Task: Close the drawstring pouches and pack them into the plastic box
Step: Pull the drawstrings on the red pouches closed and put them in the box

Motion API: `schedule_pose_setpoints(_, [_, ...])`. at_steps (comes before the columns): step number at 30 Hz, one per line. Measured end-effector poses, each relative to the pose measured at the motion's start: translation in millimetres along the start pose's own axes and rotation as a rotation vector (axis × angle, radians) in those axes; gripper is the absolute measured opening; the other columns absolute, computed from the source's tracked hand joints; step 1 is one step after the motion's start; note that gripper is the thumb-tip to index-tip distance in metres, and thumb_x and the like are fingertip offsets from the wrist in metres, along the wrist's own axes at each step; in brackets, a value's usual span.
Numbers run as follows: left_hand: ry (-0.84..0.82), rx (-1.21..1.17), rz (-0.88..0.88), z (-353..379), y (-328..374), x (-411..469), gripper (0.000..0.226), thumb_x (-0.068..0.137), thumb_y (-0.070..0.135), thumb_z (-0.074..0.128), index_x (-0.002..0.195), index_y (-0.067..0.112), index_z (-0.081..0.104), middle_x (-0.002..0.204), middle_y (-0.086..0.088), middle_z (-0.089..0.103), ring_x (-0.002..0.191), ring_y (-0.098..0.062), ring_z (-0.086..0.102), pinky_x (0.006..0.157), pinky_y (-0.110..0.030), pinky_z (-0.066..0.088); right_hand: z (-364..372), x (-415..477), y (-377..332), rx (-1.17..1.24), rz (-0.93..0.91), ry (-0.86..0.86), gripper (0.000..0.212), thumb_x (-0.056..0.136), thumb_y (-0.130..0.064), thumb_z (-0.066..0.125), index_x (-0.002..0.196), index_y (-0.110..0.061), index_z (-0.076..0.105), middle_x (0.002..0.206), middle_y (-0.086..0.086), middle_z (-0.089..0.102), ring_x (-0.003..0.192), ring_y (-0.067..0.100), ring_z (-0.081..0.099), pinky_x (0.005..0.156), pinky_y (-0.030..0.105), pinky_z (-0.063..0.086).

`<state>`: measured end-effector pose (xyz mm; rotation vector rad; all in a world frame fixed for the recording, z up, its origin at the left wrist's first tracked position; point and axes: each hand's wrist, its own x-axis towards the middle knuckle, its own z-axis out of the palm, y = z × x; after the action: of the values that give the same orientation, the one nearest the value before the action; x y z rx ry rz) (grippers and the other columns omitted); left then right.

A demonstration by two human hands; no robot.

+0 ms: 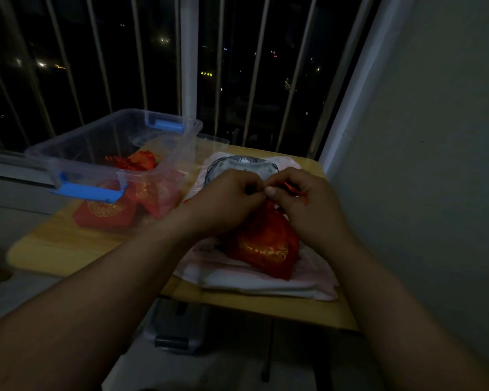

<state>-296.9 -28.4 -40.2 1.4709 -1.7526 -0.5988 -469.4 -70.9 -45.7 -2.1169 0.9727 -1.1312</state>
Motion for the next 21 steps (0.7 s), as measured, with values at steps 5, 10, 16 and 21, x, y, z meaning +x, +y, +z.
schedule_pose_setpoints(5, [-0.071, -0.222, -0.097, -5.0, 1.8, -2.4, 0.021, 0.102, 0.024, 0.063, 0.1, 0.005, 0.071, 0.063, 0.006, 0.061, 0.049, -0.003, 0.052, 0.046, -0.017, 0.042, -5.6, -2.1, -3.2, 0.295, 0.185, -0.067, 0.012, 0.098, -0.008, 0.065, 0.097, -0.015, 0.075, 0.091, 0.001, 0.076, 0.086, 0.014, 0.071, 0.081, 0.035, 0.058])
schedule_pose_setpoints(10, [-0.056, -0.255, -0.12, -0.9, 4.3, -1.3, 0.018, 0.1, 0.024, 0.064, 0.099, 0.008, 0.071, 0.065, 0.004, 0.064, 0.051, -0.006, 0.056, 0.05, -0.022, 0.044, -2.6, -3.1, -3.6, 0.294, 0.185, -0.051, 0.011, 0.096, -0.01, 0.068, 0.096, -0.017, 0.076, 0.095, -0.003, 0.076, 0.091, 0.01, 0.072, 0.078, 0.023, 0.057])
schedule_pose_setpoints(16, [-0.018, -0.246, -0.096, -0.7, 8.3, -3.1, 0.015, 0.102, 0.021, 0.061, 0.092, 0.016, 0.072, 0.056, 0.012, 0.063, 0.046, 0.002, 0.054, 0.046, -0.015, 0.041, 2.1, -1.8, -3.0, 0.186, 0.098, 0.024, 0.011, 0.095, -0.012, 0.07, 0.097, -0.02, 0.077, 0.097, -0.005, 0.075, 0.096, 0.01, 0.07, 0.083, 0.026, 0.057])
schedule_pose_setpoints(21, [-0.078, -0.333, -0.129, -6.6, 10.4, -5.4, 0.017, 0.103, 0.019, 0.061, 0.095, 0.007, 0.069, 0.055, 0.008, 0.06, 0.043, -0.003, 0.053, 0.042, -0.018, 0.041, -0.1, -1.4, -2.0, 0.356, 0.158, 0.022, 0.009, 0.096, -0.008, 0.069, 0.098, -0.013, 0.076, 0.094, -0.002, 0.077, 0.086, 0.007, 0.071, 0.073, 0.02, 0.055])
